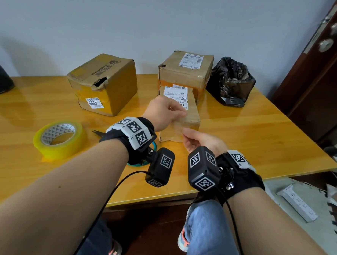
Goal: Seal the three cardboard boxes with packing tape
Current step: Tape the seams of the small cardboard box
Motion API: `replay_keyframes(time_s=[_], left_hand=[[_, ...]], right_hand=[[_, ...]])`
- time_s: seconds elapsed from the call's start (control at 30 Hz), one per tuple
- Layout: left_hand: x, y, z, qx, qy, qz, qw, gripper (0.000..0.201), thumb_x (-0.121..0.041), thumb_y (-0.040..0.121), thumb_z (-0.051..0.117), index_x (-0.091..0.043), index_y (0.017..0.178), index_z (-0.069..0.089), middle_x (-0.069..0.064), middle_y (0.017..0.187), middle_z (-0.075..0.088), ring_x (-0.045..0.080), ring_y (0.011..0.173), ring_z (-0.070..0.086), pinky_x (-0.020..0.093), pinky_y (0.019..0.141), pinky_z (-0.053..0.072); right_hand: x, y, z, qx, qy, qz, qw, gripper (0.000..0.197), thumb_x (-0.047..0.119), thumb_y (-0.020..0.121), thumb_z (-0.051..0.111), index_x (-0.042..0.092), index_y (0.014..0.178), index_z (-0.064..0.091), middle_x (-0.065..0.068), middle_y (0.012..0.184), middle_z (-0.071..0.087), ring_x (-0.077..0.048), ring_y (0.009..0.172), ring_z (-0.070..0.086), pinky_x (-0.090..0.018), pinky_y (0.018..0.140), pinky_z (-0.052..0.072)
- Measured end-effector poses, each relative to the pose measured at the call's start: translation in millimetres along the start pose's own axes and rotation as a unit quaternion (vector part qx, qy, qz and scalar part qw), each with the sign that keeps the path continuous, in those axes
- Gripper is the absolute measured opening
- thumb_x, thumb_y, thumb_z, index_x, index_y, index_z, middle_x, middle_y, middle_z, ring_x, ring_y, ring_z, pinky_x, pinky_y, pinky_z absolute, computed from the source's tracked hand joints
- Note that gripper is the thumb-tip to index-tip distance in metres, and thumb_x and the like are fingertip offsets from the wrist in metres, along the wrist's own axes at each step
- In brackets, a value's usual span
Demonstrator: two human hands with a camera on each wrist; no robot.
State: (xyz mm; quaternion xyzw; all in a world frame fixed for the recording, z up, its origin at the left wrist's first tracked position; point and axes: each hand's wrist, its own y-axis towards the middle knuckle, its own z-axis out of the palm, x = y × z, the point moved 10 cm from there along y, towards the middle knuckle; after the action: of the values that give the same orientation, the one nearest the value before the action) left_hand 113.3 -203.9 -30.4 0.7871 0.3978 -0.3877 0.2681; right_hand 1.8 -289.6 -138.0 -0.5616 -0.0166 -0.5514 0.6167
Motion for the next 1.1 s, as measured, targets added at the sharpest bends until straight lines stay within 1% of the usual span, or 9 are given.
replay_keyframes(time_s=[0.17,0.3,0.4,0.5,0.6,0.67,0.8,0.93,1.1], left_hand=[[0.8,3.1,-0.8,0.003,-0.007,-0.012,1.000,0.007,-0.022,0.083,0.074,-0.016,0.087,0.076,-0.006,0.085,0.071,0.010,0.086,0.067,0.026,0.082,0.056],[-0.3,2.7,-1.7,-0.012,0.011,-0.003,1.000,0.007,-0.023,0.085,0.073,-0.018,0.088,0.076,-0.007,0.086,0.070,0.007,0.084,0.064,0.023,0.079,0.054],[0.7,3.6,-1.4,-0.016,0.010,-0.001,1.000,0.007,-0.022,0.085,0.073,-0.017,0.089,0.076,-0.011,0.081,0.068,0.008,0.083,0.064,0.027,0.081,0.055],[2.2,4.7,-0.9,-0.018,0.014,-0.006,1.000,0.006,-0.022,0.085,0.072,-0.017,0.088,0.076,-0.014,0.076,0.065,0.005,0.076,0.060,0.025,0.078,0.054],[2.4,4.8,-1.9,-0.026,0.022,-0.007,0.999,0.006,-0.022,0.085,0.072,-0.017,0.088,0.076,-0.014,0.076,0.065,0.005,0.076,0.061,0.023,0.076,0.054],[2.5,4.7,-1.3,-0.027,0.031,-0.008,0.999,0.007,-0.022,0.086,0.071,-0.017,0.089,0.076,-0.012,0.076,0.066,0.006,0.076,0.062,0.024,0.076,0.056],[2.8,6.6,-3.7,-0.034,0.032,-0.012,0.999,0.006,-0.022,0.086,0.071,-0.018,0.085,0.075,-0.011,0.071,0.066,0.004,0.067,0.060,0.028,0.074,0.058],[3.3,7.2,-3.5,-0.033,0.035,-0.013,0.999,0.008,-0.022,0.086,0.071,-0.016,0.087,0.076,-0.015,0.072,0.064,0.005,0.072,0.059,0.026,0.075,0.056],[0.5,6.5,-3.7,-0.038,0.045,-0.005,0.998,0.007,-0.021,0.087,0.070,-0.017,0.086,0.075,-0.016,0.070,0.062,0.003,0.069,0.058,0.023,0.070,0.052]], right_hand=[[5.5,-0.2,-2.6,-0.022,-0.016,-0.027,0.999,0.014,0.005,0.076,0.077,0.002,0.074,0.064,-0.007,0.077,0.066,-0.012,0.060,0.057,-0.018,0.043,0.048],[8.4,0.3,-3.8,-0.035,-0.017,-0.042,0.998,0.012,0.002,0.075,0.077,0.000,0.075,0.065,-0.010,0.080,0.067,-0.012,0.059,0.056,-0.017,0.041,0.047],[11.6,0.2,-5.1,-0.039,-0.008,-0.065,0.997,0.012,-0.002,0.073,0.077,-0.002,0.076,0.066,-0.012,0.079,0.068,-0.012,0.054,0.057,-0.017,0.041,0.046],[15.7,-1.2,-4.6,-0.036,0.005,-0.093,0.995,0.012,-0.006,0.074,0.074,-0.002,0.075,0.064,-0.015,0.076,0.067,-0.013,0.057,0.057,-0.017,0.042,0.047],[16.8,-1.8,-3.0,-0.030,0.006,-0.107,0.994,0.012,-0.006,0.075,0.074,-0.002,0.076,0.063,-0.016,0.077,0.067,-0.014,0.057,0.057,-0.017,0.043,0.048],[19.0,-1.5,-3.5,-0.034,-0.001,-0.123,0.992,0.012,-0.005,0.075,0.074,-0.001,0.075,0.063,-0.015,0.076,0.067,-0.013,0.055,0.055,-0.016,0.044,0.048],[25.4,-1.0,-1.3,-0.036,-0.030,-0.146,0.988,0.012,-0.001,0.075,0.075,0.002,0.078,0.065,-0.013,0.076,0.067,-0.011,0.053,0.053,-0.017,0.044,0.046],[23.9,2.0,-0.5,-0.035,-0.035,-0.147,0.988,0.012,-0.002,0.075,0.075,0.002,0.079,0.065,-0.012,0.075,0.067,-0.011,0.052,0.053,-0.017,0.044,0.045],[23.5,3.4,-0.5,-0.032,-0.025,-0.161,0.986,0.012,-0.004,0.075,0.074,0.002,0.080,0.065,-0.010,0.072,0.068,-0.010,0.052,0.053,-0.018,0.044,0.044]])
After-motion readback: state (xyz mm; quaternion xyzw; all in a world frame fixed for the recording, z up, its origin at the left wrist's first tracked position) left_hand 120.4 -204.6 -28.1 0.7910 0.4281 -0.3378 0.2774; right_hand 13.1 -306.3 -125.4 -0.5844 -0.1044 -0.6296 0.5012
